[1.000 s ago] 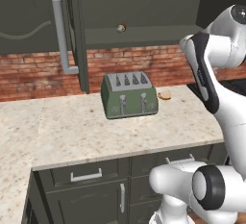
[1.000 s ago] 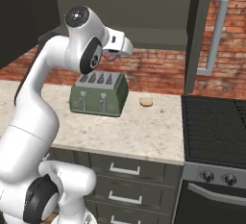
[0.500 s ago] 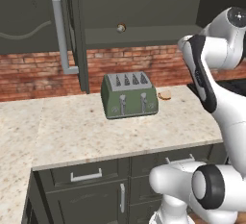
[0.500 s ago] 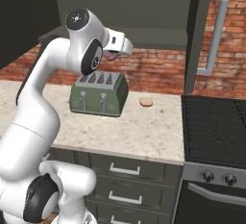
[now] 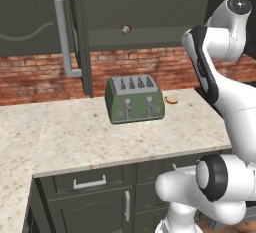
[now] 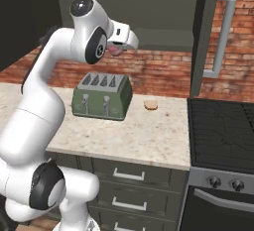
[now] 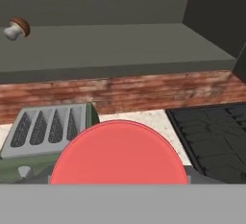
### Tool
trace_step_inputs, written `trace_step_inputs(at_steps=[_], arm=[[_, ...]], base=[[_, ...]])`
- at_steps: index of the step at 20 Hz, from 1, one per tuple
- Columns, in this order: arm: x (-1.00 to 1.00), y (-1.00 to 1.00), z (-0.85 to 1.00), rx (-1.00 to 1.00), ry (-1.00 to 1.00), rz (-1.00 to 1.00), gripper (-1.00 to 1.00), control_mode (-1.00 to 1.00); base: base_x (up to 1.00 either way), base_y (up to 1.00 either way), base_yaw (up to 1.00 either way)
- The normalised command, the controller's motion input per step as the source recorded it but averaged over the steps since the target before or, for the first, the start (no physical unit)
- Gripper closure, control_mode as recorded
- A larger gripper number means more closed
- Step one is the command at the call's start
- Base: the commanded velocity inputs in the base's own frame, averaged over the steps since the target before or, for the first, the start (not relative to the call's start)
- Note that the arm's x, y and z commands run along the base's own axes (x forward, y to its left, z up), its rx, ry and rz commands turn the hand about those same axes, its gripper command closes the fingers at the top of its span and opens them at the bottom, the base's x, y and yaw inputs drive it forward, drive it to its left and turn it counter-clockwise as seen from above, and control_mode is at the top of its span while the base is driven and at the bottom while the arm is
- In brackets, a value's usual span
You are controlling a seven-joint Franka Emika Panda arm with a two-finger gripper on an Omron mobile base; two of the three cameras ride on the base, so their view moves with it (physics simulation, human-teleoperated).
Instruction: Pick the canned food and jam from the counter and place them in the cabinets closest to them.
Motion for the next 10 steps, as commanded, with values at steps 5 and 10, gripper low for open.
trace_step_inputs(at_steps=[5,10], arm=[[0.1,0.0,0.21,0.01,0.0,-0.01,1.0,-1.0],[0.3,0.0,0.01,0.0,0.01,0.0,1.0,-1.0]], base=[[0.0,0.0,0.0],[0.0,0.0,0.0]])
